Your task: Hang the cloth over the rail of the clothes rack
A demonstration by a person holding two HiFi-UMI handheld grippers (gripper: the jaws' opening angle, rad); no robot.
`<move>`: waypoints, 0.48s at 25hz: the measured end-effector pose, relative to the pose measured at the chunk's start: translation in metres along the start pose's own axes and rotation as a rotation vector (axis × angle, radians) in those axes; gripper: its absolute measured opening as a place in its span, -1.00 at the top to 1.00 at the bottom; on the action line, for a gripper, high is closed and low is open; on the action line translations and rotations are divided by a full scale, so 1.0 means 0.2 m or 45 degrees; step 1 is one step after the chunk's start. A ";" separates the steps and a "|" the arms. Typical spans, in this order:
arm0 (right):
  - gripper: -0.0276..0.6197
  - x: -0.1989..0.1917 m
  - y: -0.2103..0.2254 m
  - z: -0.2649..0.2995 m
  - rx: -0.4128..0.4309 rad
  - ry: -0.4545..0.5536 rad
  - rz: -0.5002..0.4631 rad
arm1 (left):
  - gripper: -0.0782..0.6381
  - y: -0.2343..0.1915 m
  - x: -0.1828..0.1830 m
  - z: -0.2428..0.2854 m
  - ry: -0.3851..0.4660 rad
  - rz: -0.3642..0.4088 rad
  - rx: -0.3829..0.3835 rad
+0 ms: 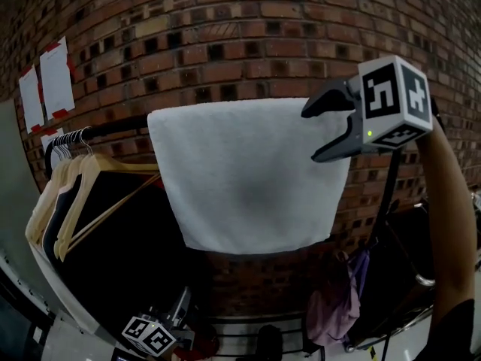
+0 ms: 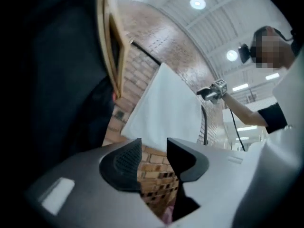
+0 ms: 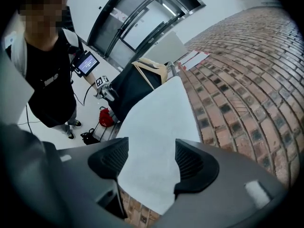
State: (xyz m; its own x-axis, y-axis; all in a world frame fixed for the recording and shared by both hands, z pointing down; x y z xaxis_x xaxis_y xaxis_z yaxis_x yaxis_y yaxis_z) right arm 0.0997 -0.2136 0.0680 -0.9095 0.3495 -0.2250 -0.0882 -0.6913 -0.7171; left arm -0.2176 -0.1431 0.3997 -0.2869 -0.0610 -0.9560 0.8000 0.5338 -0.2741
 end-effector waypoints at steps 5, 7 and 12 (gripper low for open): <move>0.18 0.06 0.06 0.00 -0.098 -0.012 -0.034 | 0.73 0.48 0.84 0.26 0.058 0.756 -0.114; 0.22 0.10 0.07 0.01 -0.131 -0.008 -0.055 | 0.73 0.67 1.06 0.41 0.008 0.888 -0.193; 0.69 0.17 0.04 0.01 -0.224 0.114 0.001 | 0.73 0.89 1.24 0.76 -0.119 0.907 -0.274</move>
State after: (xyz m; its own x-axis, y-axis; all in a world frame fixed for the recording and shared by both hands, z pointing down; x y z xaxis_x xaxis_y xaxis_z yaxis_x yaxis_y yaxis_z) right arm 0.0676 -0.2096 0.0567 -0.8689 0.4095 -0.2781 -0.0080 -0.5733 -0.8193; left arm -0.0657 -0.1915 0.0982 0.3158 0.2949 -0.9018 0.6517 0.6234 0.4320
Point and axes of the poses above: the fingertips, and each gripper's own axes: z forward along the fingers, y to its right, x out of its top, the point moved 5 cm from there along -z, backward along the fingers, and after that the axes turned 7 degrees about -y, right-handed, at the moved point
